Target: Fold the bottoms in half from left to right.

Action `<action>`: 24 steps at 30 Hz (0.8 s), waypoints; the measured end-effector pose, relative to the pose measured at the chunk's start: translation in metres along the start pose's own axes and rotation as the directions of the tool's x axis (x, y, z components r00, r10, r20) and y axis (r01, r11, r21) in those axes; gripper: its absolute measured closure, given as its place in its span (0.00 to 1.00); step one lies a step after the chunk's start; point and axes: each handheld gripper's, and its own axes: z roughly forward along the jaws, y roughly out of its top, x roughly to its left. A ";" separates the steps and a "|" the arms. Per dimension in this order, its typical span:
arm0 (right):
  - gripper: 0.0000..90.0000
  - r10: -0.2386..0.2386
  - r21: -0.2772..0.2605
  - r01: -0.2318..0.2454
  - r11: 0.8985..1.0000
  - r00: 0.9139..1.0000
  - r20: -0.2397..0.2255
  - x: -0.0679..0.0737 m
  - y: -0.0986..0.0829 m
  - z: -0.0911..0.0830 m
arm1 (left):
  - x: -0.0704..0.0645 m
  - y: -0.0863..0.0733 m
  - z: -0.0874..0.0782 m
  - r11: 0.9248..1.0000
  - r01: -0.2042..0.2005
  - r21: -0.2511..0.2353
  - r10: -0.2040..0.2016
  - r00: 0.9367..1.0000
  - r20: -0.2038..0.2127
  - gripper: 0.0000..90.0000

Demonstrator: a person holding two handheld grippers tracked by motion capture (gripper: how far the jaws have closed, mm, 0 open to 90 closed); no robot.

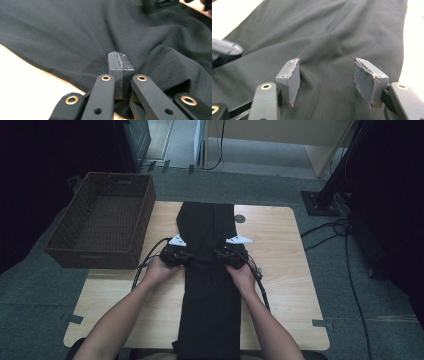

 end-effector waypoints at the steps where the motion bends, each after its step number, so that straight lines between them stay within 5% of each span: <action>1: 0.43 -0.002 0.007 0.002 1.000 1.000 0.001 0.000 0.002 0.004 | 0.000 -0.001 0.000 1.000 0.009 -0.011 -0.009 1.000 0.000 1.00; 10: 0.49 -0.055 0.050 0.054 0.997 0.998 0.030 0.010 0.006 0.018 | -0.004 -0.002 0.000 1.000 0.008 -0.014 -0.009 1.000 -0.028 1.00; 16: 0.91 -0.092 0.034 0.092 0.995 0.996 0.007 0.018 0.002 0.015 | -0.004 -0.003 0.000 0.999 0.029 -0.024 -0.029 0.999 -0.024 1.00; 19: 0.98 -0.105 0.036 0.105 0.994 0.994 -0.009 0.019 0.002 0.015 | -0.005 -0.001 0.000 1.000 0.020 -0.010 -0.020 0.999 -0.030 1.00; 24: 1.00 -0.061 0.039 0.062 0.997 0.998 -0.019 0.017 0.002 0.015 | 0.002 -0.001 0.001 0.999 0.038 -0.025 -0.038 0.999 0.018 0.91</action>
